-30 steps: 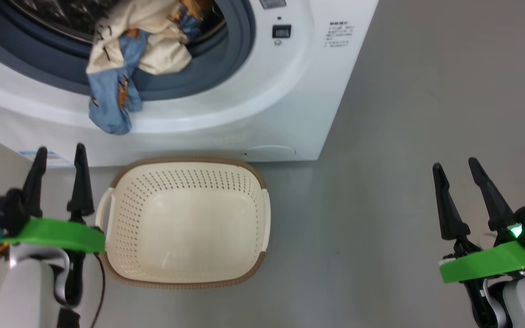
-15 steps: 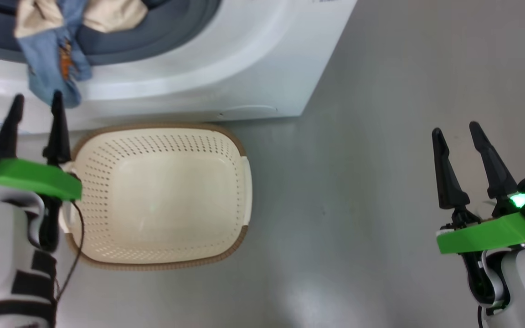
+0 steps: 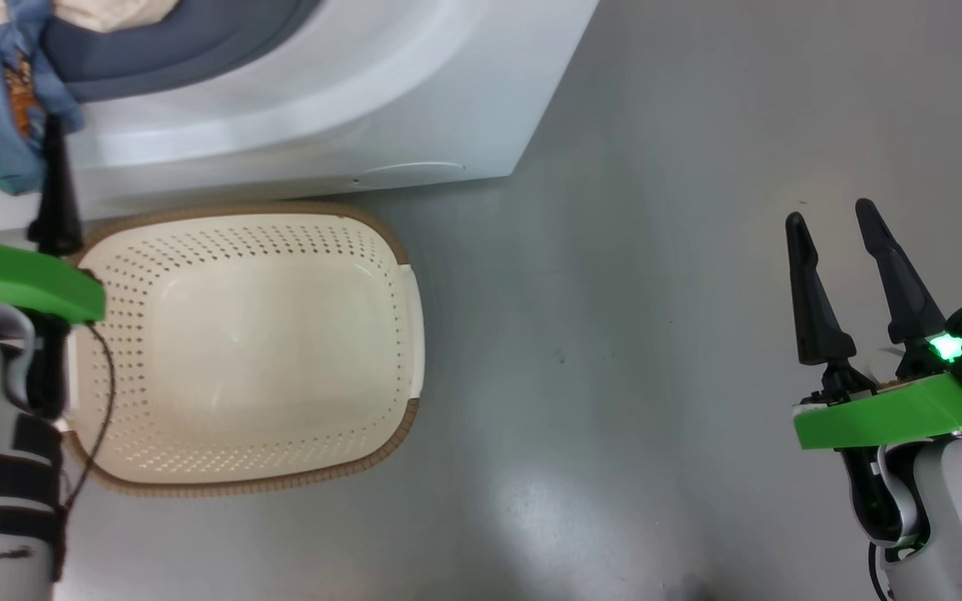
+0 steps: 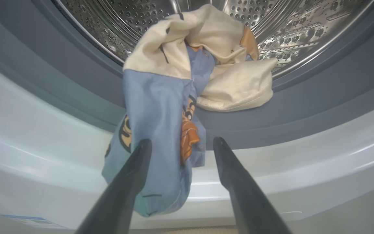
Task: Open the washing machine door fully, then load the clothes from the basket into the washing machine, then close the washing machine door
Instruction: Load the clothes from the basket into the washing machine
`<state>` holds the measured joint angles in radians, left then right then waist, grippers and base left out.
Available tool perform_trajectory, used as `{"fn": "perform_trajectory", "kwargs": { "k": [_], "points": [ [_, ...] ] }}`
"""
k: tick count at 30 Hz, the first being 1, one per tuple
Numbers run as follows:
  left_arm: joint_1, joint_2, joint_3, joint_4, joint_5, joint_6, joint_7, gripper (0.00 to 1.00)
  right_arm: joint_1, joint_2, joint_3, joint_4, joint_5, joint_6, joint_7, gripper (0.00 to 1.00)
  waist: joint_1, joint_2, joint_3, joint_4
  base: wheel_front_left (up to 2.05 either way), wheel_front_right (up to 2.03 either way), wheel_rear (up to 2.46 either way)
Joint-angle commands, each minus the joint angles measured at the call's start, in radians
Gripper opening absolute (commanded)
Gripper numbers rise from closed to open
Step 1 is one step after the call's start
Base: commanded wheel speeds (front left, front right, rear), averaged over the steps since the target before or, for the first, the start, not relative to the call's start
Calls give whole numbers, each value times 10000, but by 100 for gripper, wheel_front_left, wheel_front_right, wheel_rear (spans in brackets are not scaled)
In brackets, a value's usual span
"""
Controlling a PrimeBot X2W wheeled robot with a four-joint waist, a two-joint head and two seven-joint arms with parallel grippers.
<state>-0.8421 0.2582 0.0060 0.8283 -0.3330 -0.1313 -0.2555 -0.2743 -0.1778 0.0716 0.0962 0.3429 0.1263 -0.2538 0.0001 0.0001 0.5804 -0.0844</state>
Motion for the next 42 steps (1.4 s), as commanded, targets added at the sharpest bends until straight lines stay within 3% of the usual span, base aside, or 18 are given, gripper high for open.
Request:
{"fn": "perform_trajectory", "kwargs": {
  "k": [1,9,10,11,12,13,14,20,28,37,42],
  "points": [
    [-147,608,360,-35,74,6,-63,100,-56,-40,261,-270,-84,44,-80,100,-1,-1,85,-108,0,0,0],
    [-632,702,1006,355,551,15,-63,100,-186,-46,304,-437,-115,44,-80,100,-1,-1,357,-267,0,0,0],
    [-663,685,1044,402,617,15,-63,85,-183,-43,299,-446,-123,44,-80,100,-1,-1,368,-272,0,0,0],
    [-684,670,1080,443,678,14,-63,50,-176,-38,298,-450,-131,44,-80,100,-1,-1,367,-277,0,0,0],
    [-701,659,1118,473,732,14,-63,50,-167,-31,298,-452,-137,44,-80,100,-1,-1,368,-279,0,0,0],
    [-712,649,1153,500,783,14,-63,8,-162,-18,304,-449,-145,44,-80,100,-1,-1,368,-282,0,0,0],
    [-719,640,1181,525,833,13,-63,0,-167,-3,315,-440,-151,44,-80,100,-1,-1,366,-286,0,0,0],
    [-826,552,1017,201,1045,9,-63,0,-256,123,424,-419,-142,44,-80,100,-1,-1,381,-254,0,0,0],
    [-1601,511,-53,-602,798,7,-63,0,-335,273,548,-379,-95,44,-80,100,-1,-1,521,-180,0,0,0],
    [-3276,894,-1470,1531,381,7,-63,0,-440,462,853,-352,15,44,-80,100,-1,-1,661,-667,0,0,0],
    [-4184,1109,-1561,1751,325,7,-63,0,-496,539,866,-373,41,44,-80,100,-1,-1,807,-898,0,0,0]
  ]
}}
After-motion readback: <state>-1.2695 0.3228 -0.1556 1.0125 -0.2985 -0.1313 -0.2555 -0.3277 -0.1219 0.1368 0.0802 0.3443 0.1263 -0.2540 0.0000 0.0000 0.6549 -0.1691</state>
